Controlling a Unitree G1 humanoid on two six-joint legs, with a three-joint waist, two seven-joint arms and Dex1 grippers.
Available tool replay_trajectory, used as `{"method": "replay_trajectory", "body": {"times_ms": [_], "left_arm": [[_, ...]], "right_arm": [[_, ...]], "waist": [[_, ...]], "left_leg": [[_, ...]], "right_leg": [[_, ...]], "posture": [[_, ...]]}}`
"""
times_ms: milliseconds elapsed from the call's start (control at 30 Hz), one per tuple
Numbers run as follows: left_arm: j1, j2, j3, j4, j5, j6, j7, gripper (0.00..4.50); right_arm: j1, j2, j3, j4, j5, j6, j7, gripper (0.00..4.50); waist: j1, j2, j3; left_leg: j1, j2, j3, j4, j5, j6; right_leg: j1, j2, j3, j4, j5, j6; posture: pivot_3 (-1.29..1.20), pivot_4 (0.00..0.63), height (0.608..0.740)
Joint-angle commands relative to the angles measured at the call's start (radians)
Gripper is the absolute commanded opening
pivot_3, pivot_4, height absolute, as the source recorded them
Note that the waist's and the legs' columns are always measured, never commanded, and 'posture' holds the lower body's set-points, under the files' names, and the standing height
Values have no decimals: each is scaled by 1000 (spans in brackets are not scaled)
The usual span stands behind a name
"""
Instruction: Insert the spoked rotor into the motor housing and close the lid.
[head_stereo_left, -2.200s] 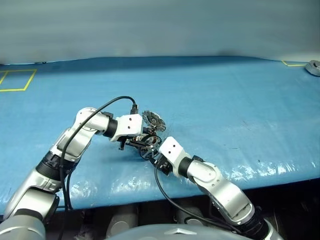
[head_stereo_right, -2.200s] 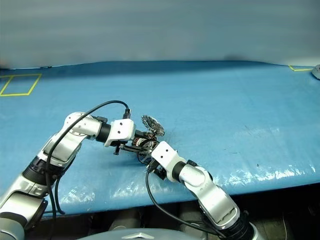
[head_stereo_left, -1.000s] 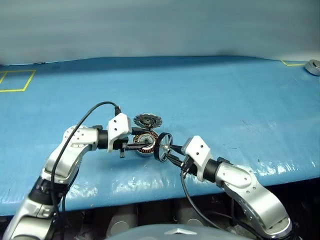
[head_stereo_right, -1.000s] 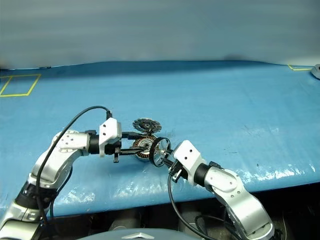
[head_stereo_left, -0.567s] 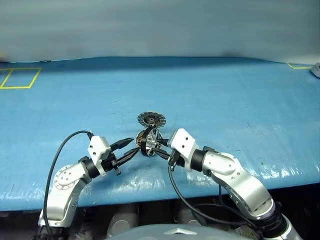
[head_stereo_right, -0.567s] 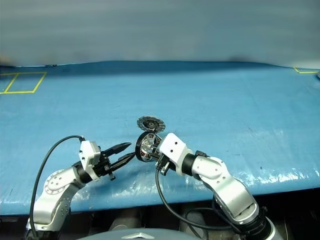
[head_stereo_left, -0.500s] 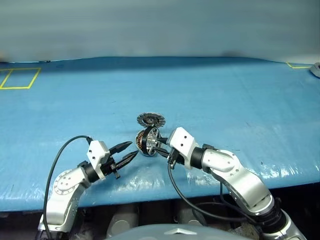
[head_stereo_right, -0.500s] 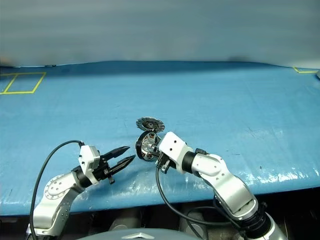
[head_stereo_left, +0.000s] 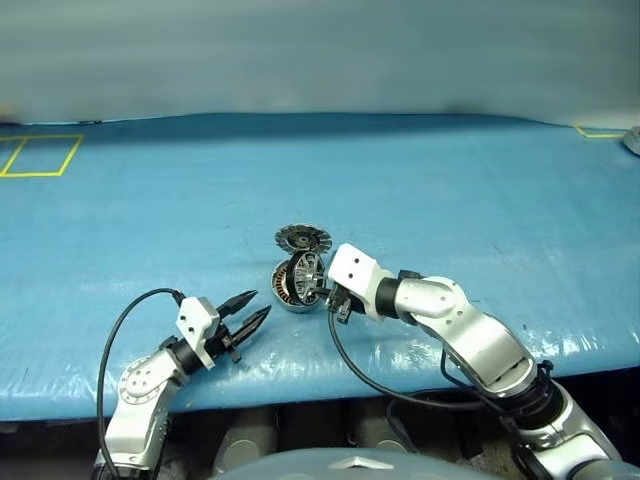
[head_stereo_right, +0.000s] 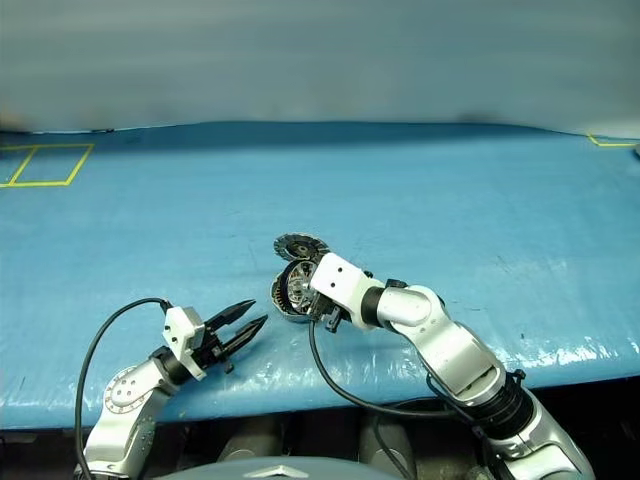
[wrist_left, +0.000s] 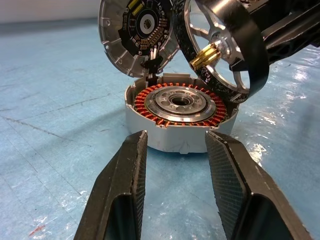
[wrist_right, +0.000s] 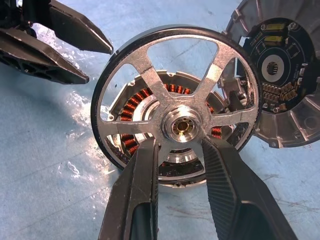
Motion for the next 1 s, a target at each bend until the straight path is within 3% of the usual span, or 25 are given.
{"method": "replay_trajectory", "body": {"times_ms": [33,533,733,1000], "left_arm": [[-13,-13,-4,17,-4,-50,-1,1898],[-22,-22,-27,62,-3,-56,-9,1898],[-23,-24,-30,69,-1,-63,-7,1898],[-26,-21,-32,76,2,-65,-3,1898]], "right_arm": [[-22,-11,8,3,-20,-4,9,935],[-88,-40,60,24,-66,65,46,935],[-99,-29,71,21,-81,69,41,2883],[-104,-16,22,-15,-62,90,39,2883]], "waist": [[0,0,0],[0,0,0],[0,0,0],[-1,0,0]], "left_leg": [[0,0,0,0,0,0],[0,0,0,0,0,0],[0,0,0,-1,0,0],[-1,0,0,-1,0,0]], "right_leg": [[0,0,0,0,0,0],[0,0,0,0,0,0],[-1,0,0,0,0,0],[-1,0,0,0,0,1]], "posture": [[0,150,740],[0,150,740],[0,150,740],[0,150,740]]}}
